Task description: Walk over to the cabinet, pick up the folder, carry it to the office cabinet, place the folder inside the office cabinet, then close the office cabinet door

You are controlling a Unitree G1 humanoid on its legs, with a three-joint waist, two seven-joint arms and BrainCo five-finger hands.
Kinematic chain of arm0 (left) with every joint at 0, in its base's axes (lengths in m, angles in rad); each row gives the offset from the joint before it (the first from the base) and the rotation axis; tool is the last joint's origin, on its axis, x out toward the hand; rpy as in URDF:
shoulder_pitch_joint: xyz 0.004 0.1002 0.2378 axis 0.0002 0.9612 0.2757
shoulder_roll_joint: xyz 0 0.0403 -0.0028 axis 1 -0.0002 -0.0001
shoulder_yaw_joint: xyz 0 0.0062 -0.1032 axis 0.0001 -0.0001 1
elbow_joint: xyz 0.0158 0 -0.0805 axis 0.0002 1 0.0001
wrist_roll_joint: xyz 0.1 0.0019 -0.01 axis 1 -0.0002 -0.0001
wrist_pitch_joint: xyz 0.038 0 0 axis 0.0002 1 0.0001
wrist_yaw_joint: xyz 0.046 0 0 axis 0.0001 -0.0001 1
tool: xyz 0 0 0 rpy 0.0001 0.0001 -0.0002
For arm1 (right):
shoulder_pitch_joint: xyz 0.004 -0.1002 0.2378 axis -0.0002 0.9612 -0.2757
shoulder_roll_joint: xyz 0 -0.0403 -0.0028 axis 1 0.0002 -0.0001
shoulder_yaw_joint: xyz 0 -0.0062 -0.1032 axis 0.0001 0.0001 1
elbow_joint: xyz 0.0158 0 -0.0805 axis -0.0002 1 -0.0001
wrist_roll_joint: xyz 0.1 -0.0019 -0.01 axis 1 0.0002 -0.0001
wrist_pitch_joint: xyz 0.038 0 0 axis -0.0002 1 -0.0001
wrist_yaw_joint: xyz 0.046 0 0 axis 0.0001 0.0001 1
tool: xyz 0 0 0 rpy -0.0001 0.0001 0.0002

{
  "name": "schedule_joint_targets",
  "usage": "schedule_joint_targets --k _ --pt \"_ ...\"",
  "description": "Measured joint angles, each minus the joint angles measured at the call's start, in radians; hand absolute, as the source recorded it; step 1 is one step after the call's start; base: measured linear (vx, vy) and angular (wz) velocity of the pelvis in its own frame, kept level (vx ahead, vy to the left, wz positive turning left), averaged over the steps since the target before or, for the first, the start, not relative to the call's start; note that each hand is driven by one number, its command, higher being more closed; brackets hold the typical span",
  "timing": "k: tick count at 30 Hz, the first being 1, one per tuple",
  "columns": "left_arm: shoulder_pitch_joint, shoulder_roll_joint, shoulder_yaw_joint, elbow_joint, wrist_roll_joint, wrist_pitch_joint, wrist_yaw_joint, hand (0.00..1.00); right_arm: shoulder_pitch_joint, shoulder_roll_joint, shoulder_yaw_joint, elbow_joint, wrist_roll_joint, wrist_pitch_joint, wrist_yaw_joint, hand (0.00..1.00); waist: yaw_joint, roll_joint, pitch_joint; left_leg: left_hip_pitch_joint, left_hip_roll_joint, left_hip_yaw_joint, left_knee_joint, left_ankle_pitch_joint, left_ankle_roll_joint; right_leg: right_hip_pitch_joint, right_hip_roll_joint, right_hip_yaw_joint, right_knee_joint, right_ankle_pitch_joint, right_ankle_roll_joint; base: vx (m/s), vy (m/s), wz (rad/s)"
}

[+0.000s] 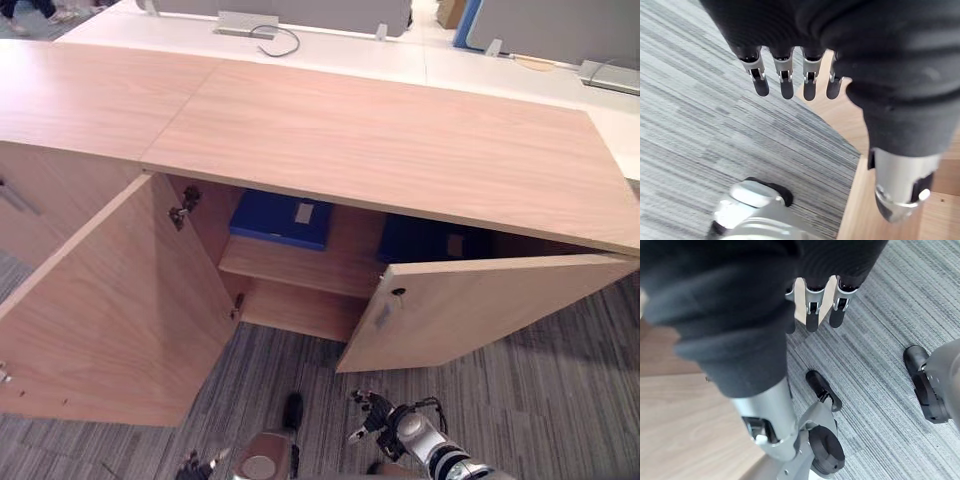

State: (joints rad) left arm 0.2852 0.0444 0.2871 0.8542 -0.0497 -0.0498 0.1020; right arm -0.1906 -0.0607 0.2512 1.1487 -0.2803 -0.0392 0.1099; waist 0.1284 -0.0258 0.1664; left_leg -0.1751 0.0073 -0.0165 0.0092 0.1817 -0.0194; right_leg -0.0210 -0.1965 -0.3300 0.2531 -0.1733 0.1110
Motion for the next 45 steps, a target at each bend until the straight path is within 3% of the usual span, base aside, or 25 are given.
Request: schedule_joint_targets --k 1,5,12,14,17,19,20,21,22,23,24,25,26,28,33,36,42,45 --pt "0.014 -0.007 0.006 0.001 -0.004 0.001 0.000 0.00 0.027 0.006 -0.046 0.016 0.029 0.006 -0.019 0.00 0.000 0.004 -0.007 0.006 0.033 -0.006 -0.024 0.014 -0.019 0.013 0.039 -0.010 -0.038 0.011 -0.012 -0.05 -0.168 -0.05" --pt "0.022 -0.010 0.009 0.021 -0.028 0.004 -0.008 0.00 0.113 0.012 -0.151 0.045 0.108 0.029 -0.055 0.00 -0.007 0.007 -0.015 0.058 0.072 -0.038 -0.096 0.060 -0.048 0.064 0.094 -0.028 -0.087 0.025 -0.032 0.00 -0.169 0.10" --pt "0.004 -0.012 -0.003 0.017 -0.063 0.004 -0.012 0.00 0.130 0.012 -0.273 0.045 0.145 0.032 -0.086 0.00 -0.023 0.029 -0.028 0.053 0.078 -0.111 -0.096 0.075 -0.068 0.120 0.127 -0.121 -0.123 0.025 -0.048 0.04 -0.084 0.34" --pt "-0.005 -0.008 -0.013 0.018 -0.070 0.006 -0.011 0.00 0.133 0.014 -0.305 0.044 0.146 0.036 -0.093 0.00 -0.023 0.028 -0.025 0.037 0.081 -0.046 -0.085 0.055 -0.048 0.123 0.119 -0.153 -0.125 0.023 -0.052 0.03 -0.019 0.41" --pt "-0.029 -0.003 -0.020 0.013 -0.069 0.014 -0.011 0.00 0.138 0.007 -0.389 0.048 0.160 0.041 -0.098 0.00 -0.029 0.020 -0.008 -0.077 0.078 0.200 0.204 -0.071 0.010 0.134 0.066 -0.211 -0.089 0.010 -0.036 0.09 0.088 0.64" --pt "-0.029 -0.001 -0.041 -0.005 -0.069 0.014 -0.012 0.00 0.140 0.001 -0.434 0.042 0.195 0.040 -0.103 0.00 -0.037 0.041 -0.007 -0.102 0.064 0.228 0.217 -0.059 0.040 0.126 0.064 -0.211 -0.063 -0.005 -0.045 0.06 0.076 0.82" --pt "-0.045 0.008 -0.063 -0.022 -0.069 0.009 -0.012 0.00 0.131 0.008 -0.461 0.031 0.215 0.040 -0.104 0.00 -0.044 0.045 0.001 -0.108 0.046 0.178 0.140 -0.012 0.034 0.101 0.121 -0.182 -0.128 -0.003 -0.080 -0.06 0.002 1.04" --pt "-0.060 0.015 -0.069 -0.014 -0.060 0.009 -0.014 0.00 0.135 0.009 -0.473 0.026 0.226 0.039 -0.105 0.00 -0.068 0.040 -0.002 -0.107 0.025 0.158 0.085 0.017 -0.011 0.104 0.130 -0.191 -0.164 0.019 -0.102 -0.08 0.046 1.36" --pt "-0.081 0.029 -0.051 0.014 -0.062 0.022 -0.016 0.00 0.131 0.019 -0.515 0.030 0.237 0.034 -0.108 0.00 -0.073 0.031 0.011 -0.141 0.042 0.270 0.228 -0.122 0.045 0.099 0.102 -0.257 -0.159 0.042 -0.076 -0.01 0.097 1.11" --pt "-0.070 0.018 -0.032 0.019 -0.070 0.027 -0.015 0.00 0.138 0.027 -0.554 0.035 0.257 0.039 -0.114 0.00 -0.073 0.013 0.019 -0.131 0.064 0.369 0.428 -0.261 0.041 0.103 0.064 -0.276 -0.135 0.041 -0.075 0.05 0.104 0.71" --pt "-0.056 0.017 -0.033 0.020 -0.071 0.028 -0.016 0.00 0.151 0.029 -0.573 0.028 0.262 0.040 -0.116 0.00 -0.075 0.010 0.016 -0.104 0.070 0.392 0.462 -0.297 0.032 0.114 0.055 -0.285 -0.129 0.042 -0.073 0.16 0.104 0.52" --pt "-0.039 0.000 -0.035 0.021 -0.072 0.030 -0.017 0.00 0.169 0.021 -0.595 0.008 0.265 0.039 -0.122 0.00 -0.085 0.040 0.003 -0.055 0.077 0.394 0.414 -0.356 0.001 0.113 0.057 -0.310 -0.114 0.042 -0.072 0.11 0.109 0.65" --pt "-0.051 0.003 -0.045 0.019 -0.075 0.031 -0.019 0.00 0.169 0.018 -0.626 0.001 0.268 0.041 -0.128 0.00 -0.087 0.054 0.005 -0.045 0.054 0.385 0.355 -0.336 0.062 0.091 0.050 -0.337 -0.079 0.040 -0.069 0.11 0.129 0.73" --pt "-0.072 0.023 -0.071 0.019 -0.076 0.031 -0.022 0.00 0.169 0.035 -0.657 -0.011 0.275 0.042 -0.131 0.00 -0.090 0.036 0.008 -0.031 0.007 0.343 0.254 -0.271 0.081 0.057 0.028 -0.355 -0.054 0.040 -0.072 -0.02 0.103 0.74" --pt "-0.078 0.033 -0.096 0.017 -0.056 0.031 -0.024 0.00 0.174 0.059 -0.660 -0.068 0.290 0.041 -0.133 0.00 -0.102 0.032 0.008 0.062 -0.066 0.283 0.047 -0.143 0.101 0.054 0.017 -0.361 -0.074 0.051 -0.075 -0.06 0.063 0.45" --pt "-0.077 0.032 -0.096 0.002 -0.046 0.027 -0.024 0.00 0.173 0.085 -0.660 -0.098 0.295 0.041 -0.132 0.00 -0.100 0.026 0.010 0.095 -0.071 0.273 -0.056 -0.090 0.079 0.047 0.016 -0.398 -0.055 0.051 -0.074 -0.10 -0.040 0.22" --pt "-0.071 0.003 -0.029 -0.002 -0.034 0.027 -0.025 0.00 0.189 0.085 -0.686 -0.113 0.295 0.053 -0.127 0.00 -0.101 0.023 -0.002 0.128 -0.060 0.348 -0.098 -0.087 0.075 0.075 0.004 -0.456 -0.053 0.045 -0.078 -0.10 0.007 0.30" --pt "-0.065 -0.009 0.010 -0.002 -0.039 0.026 -0.025 0.00 0.195 0.099 -0.704 -0.113 0.295 0.058 -0.121 0.00 -0.088 0.015 -0.022 0.134 -0.063 0.356 -0.100 -0.075 0.060 0.080 -0.003 -0.459 -0.046 0.044 -0.076 -0.05 0.062 0.05"
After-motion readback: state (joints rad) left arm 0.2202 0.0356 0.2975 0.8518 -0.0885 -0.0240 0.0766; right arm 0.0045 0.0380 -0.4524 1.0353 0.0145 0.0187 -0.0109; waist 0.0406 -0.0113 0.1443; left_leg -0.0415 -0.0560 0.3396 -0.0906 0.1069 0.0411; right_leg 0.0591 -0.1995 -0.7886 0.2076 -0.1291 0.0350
